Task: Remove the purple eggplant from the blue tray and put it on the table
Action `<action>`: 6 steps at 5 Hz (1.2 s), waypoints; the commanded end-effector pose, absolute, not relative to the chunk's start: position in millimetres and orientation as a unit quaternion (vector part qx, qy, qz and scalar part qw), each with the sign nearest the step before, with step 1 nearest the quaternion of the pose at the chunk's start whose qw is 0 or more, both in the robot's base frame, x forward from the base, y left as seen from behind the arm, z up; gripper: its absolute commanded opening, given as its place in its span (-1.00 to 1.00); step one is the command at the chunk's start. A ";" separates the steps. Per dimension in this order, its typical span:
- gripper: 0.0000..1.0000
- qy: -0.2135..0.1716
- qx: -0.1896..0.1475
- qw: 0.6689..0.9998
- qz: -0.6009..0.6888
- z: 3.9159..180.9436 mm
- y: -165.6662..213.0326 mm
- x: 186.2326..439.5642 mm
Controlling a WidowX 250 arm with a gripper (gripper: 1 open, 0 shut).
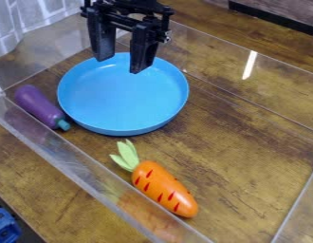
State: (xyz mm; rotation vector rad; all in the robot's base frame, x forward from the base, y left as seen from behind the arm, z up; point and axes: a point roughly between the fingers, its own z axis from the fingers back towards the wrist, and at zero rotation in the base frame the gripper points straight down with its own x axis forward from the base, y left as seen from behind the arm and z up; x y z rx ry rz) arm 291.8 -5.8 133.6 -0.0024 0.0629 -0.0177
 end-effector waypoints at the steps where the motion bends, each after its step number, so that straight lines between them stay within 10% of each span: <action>1: 1.00 0.038 -0.002 0.999 -0.008 128.0 -5.3 291.0; 6: 1.00 0.064 0.000 0.998 0.004 98.3 29.0 282.6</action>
